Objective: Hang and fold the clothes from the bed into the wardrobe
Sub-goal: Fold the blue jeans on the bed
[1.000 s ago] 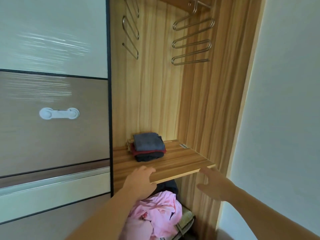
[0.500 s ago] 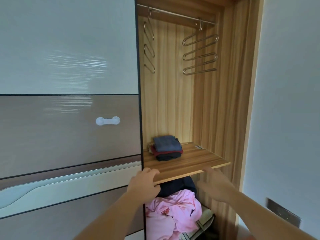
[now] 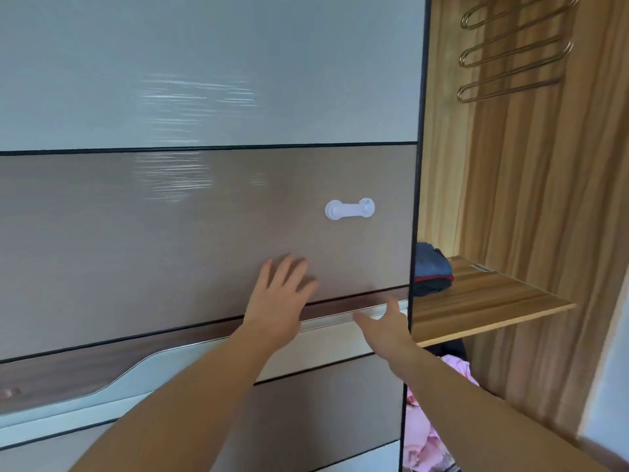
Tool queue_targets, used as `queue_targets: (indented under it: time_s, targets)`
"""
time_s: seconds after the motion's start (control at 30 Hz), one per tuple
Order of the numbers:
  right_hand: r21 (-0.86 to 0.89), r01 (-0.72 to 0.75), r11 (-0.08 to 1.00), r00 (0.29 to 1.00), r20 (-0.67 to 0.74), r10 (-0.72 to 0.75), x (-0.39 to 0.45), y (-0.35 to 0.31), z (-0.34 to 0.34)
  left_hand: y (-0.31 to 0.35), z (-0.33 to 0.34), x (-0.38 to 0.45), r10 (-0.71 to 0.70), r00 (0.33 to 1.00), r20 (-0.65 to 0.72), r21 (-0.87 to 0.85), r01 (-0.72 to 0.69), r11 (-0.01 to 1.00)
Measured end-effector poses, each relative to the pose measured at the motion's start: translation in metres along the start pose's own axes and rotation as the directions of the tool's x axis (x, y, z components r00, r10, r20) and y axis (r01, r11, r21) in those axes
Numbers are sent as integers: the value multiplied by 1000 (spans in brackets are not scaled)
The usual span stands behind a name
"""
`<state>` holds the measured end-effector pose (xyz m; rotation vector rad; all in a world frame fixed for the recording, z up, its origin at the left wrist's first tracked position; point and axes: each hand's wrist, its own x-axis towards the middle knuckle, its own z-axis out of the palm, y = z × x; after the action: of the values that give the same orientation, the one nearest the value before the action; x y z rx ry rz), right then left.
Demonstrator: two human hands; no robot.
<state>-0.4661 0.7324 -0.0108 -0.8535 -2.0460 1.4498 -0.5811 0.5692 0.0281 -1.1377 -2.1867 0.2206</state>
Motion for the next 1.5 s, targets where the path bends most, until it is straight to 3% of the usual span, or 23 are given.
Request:
queue_targets:
  time_s: [0.17,0.37,0.57,1.23,1.5]
  targets:
    - [215,-136,967,987,-55,151,19,-10,46,-25,21,3,136,991,-4,163,-133,978]
    - [233,-25,972,979,-189,71,41,-5,70,-41,43,6,213,971,-106,132,-198,971]
    - [301,-5,954,953,-287,96,59,3,67,-27,44,21,241,955,-174,112,-224,968]
    - [338,2,941,953,-287,101,168,70,-115,143,27,159,240,963,-124,119,-226,967]
    - [429,-23,903,927,-328,180,220,96,-200,223,24,240,304,939,-162,92,-292,952]
